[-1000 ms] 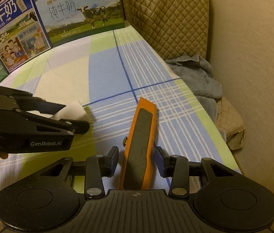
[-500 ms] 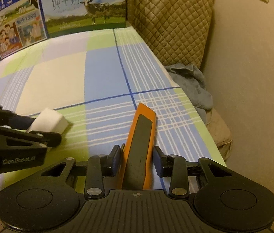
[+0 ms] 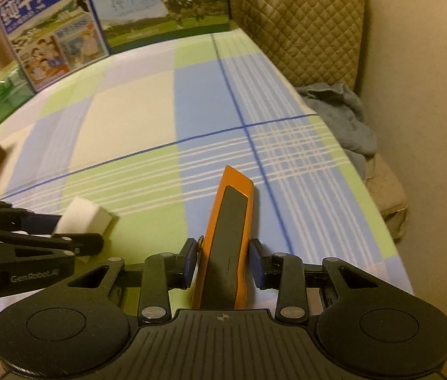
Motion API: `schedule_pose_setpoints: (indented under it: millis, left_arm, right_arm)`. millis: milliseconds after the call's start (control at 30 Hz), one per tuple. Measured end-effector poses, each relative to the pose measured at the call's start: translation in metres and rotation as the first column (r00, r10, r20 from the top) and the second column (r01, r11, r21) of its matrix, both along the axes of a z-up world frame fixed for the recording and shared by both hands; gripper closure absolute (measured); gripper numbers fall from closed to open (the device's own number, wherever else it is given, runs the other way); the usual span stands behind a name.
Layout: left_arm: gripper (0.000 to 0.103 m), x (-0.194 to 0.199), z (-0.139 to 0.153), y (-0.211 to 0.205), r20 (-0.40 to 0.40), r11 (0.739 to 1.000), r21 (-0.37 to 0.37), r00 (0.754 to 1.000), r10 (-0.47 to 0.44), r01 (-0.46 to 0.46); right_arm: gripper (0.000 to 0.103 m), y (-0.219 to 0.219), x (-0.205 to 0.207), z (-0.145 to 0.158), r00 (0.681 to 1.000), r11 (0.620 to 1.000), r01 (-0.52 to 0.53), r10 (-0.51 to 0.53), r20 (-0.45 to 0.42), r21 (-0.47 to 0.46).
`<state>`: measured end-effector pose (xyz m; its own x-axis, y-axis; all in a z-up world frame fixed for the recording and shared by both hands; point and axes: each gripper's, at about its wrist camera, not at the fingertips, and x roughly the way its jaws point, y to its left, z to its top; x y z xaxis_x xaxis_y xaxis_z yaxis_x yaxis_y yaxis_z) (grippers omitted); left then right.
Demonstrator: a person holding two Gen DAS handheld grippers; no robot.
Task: Organize rigid objects
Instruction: 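Carry the knife and the white plug over the brown box with both tools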
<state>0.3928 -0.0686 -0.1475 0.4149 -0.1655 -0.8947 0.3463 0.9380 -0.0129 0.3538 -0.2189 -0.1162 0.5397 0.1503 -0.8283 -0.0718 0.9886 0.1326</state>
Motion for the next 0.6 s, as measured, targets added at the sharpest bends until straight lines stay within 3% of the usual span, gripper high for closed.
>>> schedule_pose_setpoints:
  millis: [300, 600]
  left_arm:
    - [0.067, -0.028, 0.028, 0.026, 0.042, 0.997, -0.034, 0.997, 0.066, -0.064]
    - [0.067, -0.057, 0.01, 0.05, -0.035, 0.993, -0.024, 0.993, 0.112, -0.113]
  right_arm:
    - [0.071, 0.019, -0.016, 0.027, 0.997, 0.993, -0.078, 0.076, 0.025, 0.092]
    - [0.071, 0.038, -0.028, 0.024, 0.989, 0.984, -0.145, 0.146, 0.001, 0.107]
